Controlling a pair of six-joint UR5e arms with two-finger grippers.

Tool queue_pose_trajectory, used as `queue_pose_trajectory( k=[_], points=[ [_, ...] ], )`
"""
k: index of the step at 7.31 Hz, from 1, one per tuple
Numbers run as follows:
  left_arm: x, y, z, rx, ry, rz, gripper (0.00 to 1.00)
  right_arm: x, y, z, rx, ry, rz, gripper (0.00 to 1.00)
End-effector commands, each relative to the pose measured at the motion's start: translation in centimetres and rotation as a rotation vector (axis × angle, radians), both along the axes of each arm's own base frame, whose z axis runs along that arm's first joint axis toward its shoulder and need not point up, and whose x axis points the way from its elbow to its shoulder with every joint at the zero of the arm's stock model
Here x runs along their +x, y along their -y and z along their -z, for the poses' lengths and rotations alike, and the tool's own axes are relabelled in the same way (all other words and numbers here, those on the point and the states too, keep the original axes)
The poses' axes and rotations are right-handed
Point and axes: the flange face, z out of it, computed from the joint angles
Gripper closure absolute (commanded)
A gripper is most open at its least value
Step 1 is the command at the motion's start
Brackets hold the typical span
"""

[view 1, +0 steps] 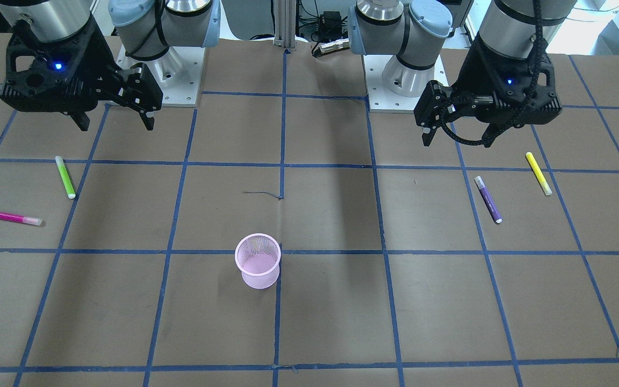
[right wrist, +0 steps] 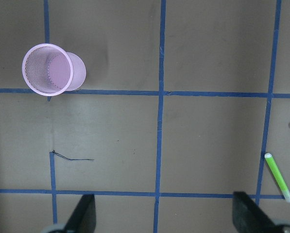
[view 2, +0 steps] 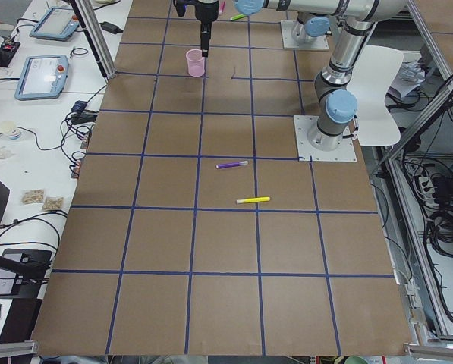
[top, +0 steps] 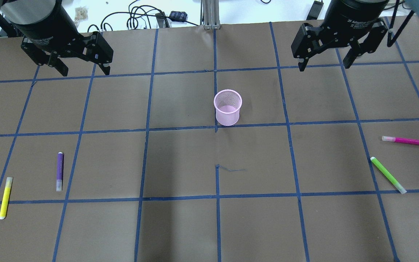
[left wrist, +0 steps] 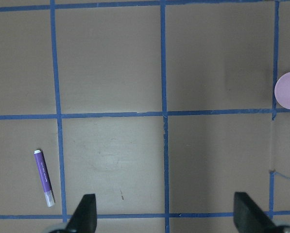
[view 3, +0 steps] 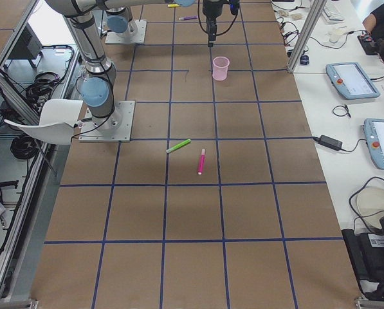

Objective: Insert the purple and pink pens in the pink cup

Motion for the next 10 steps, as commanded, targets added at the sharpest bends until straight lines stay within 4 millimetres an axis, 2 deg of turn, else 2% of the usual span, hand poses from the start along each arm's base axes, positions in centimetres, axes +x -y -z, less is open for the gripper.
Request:
queue_pose_trajectory(
  k=[1,2,4,5,6,7,8,9,10],
  points=[
    [0.1,0.0,0.0,-0.006,0.003,-0.001,0.00,0.0,0.0,0.0,0.001,-0.001,-0.002,0.00],
    [0.2,0.0,-0.2,-0.010,0.005,-0.002,0.00,-0.1,0.0,0.2,0.005,-0.008,-0.011,0.00],
    [0.4,0.3,1.7,0.026,0.002,-0.005,0.00,0.0,-0.1,0.4,0.010,-0.001,0.000,0.00],
    [2.4,1.3,3.0,0.045,0.003,-0.046,0.00,0.0,-0.1,0.5,0.013,-0.005,-0.002,0.00],
    [7.7,2.0,6.0,0.102,-0.008,-0.142,0.00,-0.6,0.2,0.6,0.016,-0.011,-0.008,0.00],
    [13.8,1.9,10.3,0.186,-0.035,-0.247,0.00,-1.6,0.3,0.6,0.025,-0.015,-0.043,0.00],
    [17.1,1.5,13.5,0.247,-0.052,-0.316,0.00,-4.2,1.0,0.4,0.011,-0.009,-0.099,0.00],
    [19.3,2.0,16.1,0.264,-0.056,-0.348,0.00,-8.2,1.2,-0.1,0.006,-0.010,-0.115,0.00],
    [21.3,2.3,18.8,0.291,-0.067,-0.379,0.00,-12.5,1.0,-0.4,-0.001,-0.009,-0.249,0.00]
  ],
)
